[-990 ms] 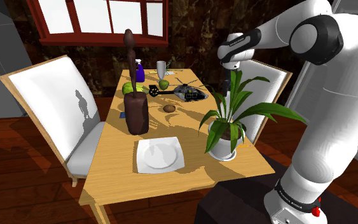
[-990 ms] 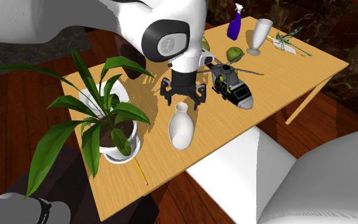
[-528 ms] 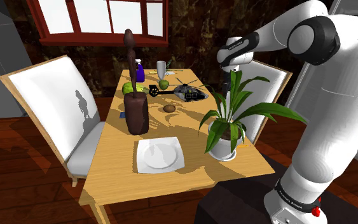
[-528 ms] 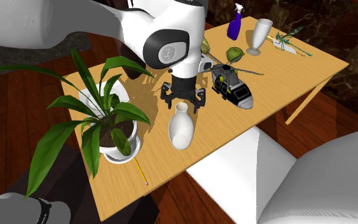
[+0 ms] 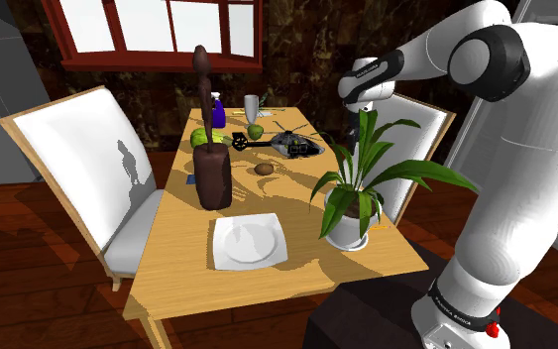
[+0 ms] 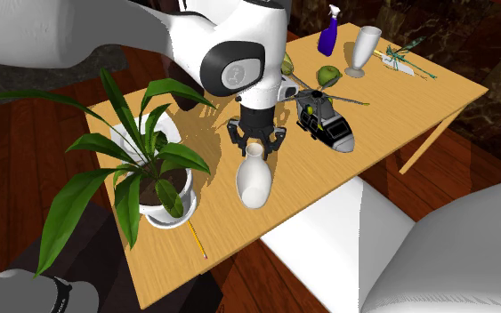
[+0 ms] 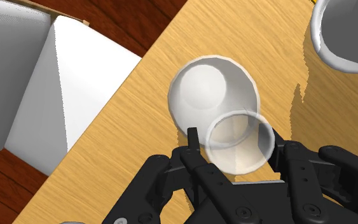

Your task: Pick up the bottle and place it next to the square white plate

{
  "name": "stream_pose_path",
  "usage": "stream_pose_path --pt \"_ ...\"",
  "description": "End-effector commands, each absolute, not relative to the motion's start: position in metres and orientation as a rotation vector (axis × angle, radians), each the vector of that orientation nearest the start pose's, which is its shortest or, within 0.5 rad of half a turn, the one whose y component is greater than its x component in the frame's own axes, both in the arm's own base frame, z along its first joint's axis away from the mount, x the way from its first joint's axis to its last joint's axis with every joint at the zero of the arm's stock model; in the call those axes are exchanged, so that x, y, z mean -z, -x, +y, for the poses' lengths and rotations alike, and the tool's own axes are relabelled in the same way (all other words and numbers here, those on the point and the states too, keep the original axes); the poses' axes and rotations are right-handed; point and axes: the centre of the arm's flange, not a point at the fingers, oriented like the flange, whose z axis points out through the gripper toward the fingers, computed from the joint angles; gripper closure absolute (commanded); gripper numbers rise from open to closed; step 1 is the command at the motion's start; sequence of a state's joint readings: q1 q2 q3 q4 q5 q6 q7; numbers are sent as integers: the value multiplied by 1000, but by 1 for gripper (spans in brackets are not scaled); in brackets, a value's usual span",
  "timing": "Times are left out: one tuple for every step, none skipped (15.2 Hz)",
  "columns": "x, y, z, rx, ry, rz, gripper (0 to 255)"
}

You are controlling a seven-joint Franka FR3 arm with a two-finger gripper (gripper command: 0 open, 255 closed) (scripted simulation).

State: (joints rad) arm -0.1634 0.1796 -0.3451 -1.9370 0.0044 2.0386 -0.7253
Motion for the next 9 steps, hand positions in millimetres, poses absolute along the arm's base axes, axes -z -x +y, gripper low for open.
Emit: stream_pose_path --pt "-393 -516 -280 -138 3127 -342 255" --pt "-393 -516 -280 -138 3127 -342 255" --pt "-393 -516 -280 -138 3127 -342 255" --pt "-393 -516 -280 -138 3127 -342 255" --pt "-393 -516 -280 -138 3127 -342 255" --pt "-398 -516 -280 -138 3127 -342 255" --pt "-403 -516 -280 -138 3127 -342 255" --pt "-409 -516 -280 -138 3127 -342 255" --pt "-414 -516 -280 -138 3127 -342 255"
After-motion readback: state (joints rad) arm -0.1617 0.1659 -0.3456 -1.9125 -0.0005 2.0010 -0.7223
